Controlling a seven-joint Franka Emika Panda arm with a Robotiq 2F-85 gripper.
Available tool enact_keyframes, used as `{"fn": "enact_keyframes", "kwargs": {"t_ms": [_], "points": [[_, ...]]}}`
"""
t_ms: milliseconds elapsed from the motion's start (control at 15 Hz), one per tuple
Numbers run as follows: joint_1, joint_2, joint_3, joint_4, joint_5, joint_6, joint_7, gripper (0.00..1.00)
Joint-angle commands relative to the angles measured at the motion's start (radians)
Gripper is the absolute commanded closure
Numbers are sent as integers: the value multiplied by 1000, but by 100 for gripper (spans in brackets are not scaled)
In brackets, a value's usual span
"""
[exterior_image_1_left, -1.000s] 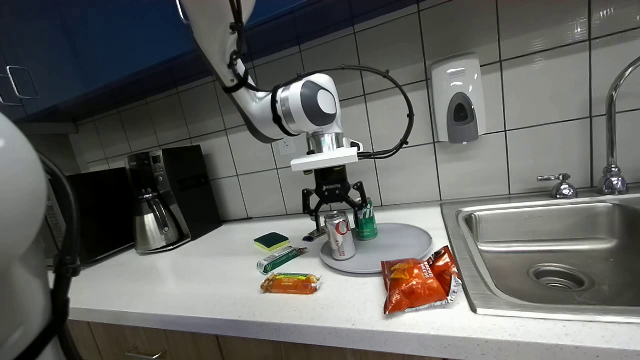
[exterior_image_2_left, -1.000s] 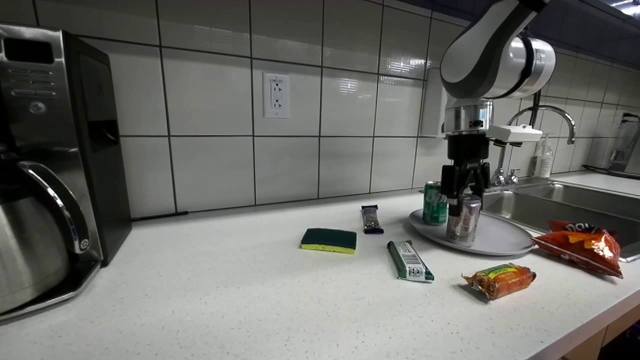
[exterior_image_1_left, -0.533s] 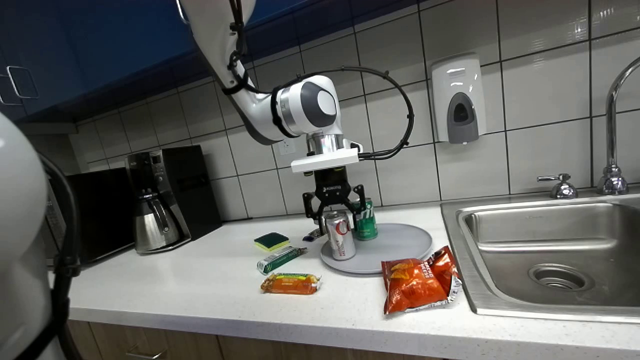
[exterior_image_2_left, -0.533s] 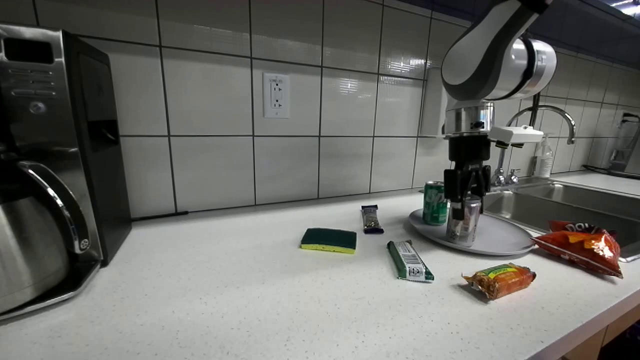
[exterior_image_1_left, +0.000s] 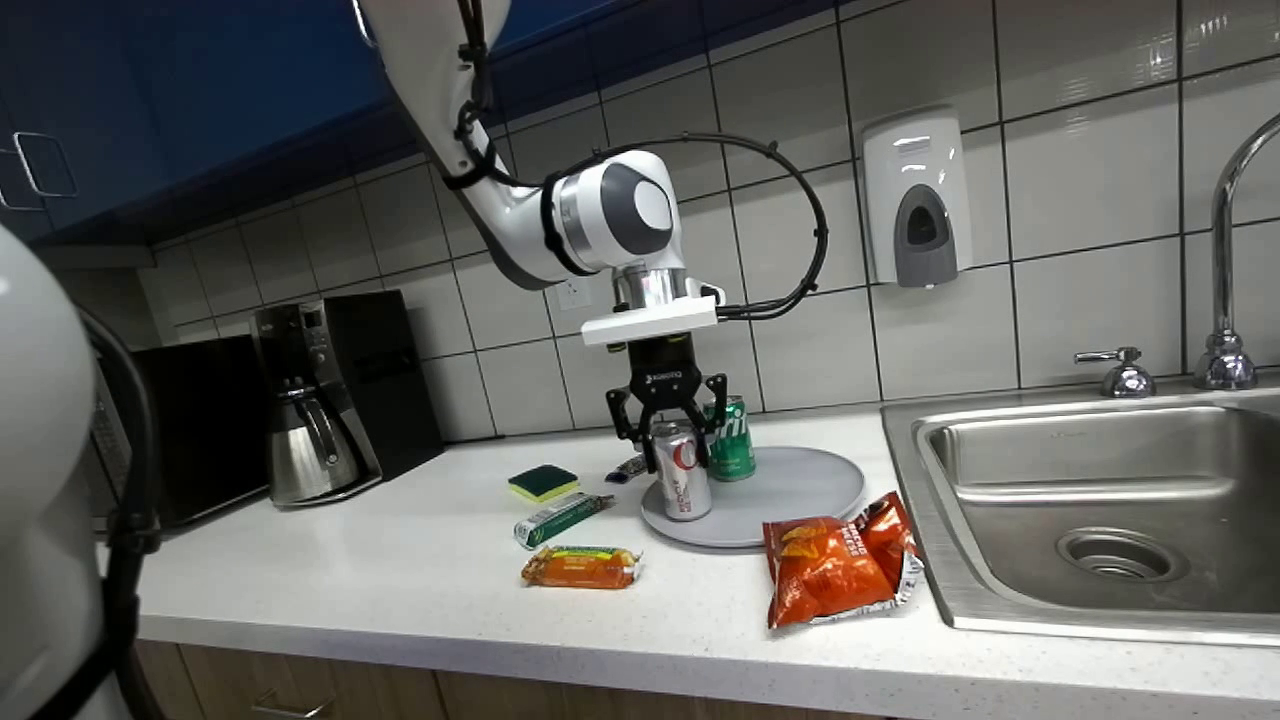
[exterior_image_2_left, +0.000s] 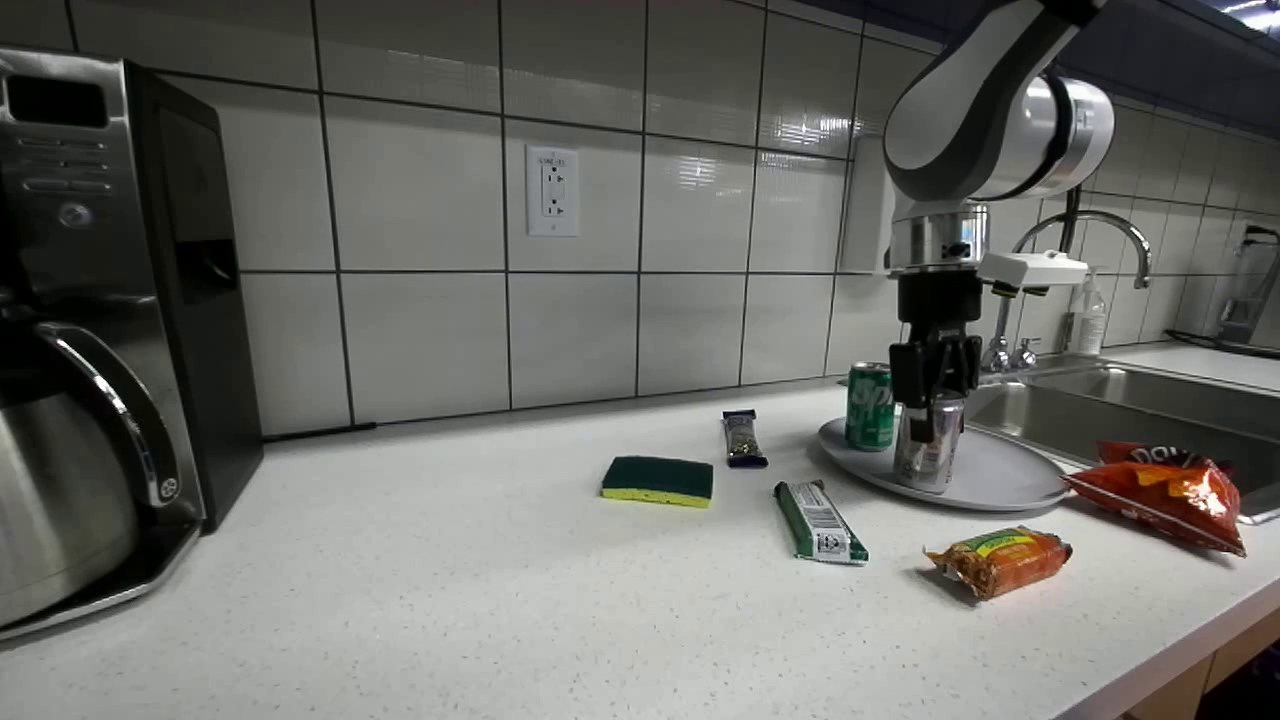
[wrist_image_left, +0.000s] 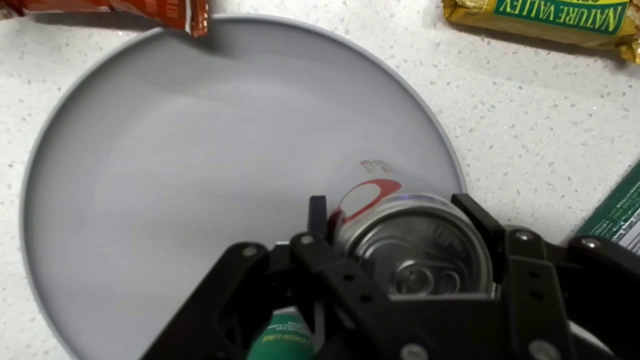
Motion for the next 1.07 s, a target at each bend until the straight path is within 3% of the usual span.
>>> {"fn": "enact_keyframes", "kwargs": {"t_ms": [0, 1000], "points": [[-6, -51, 11, -27, -3, 0, -12, 62], [38, -128, 54, -2, 24, -27, -11, 62]]}}
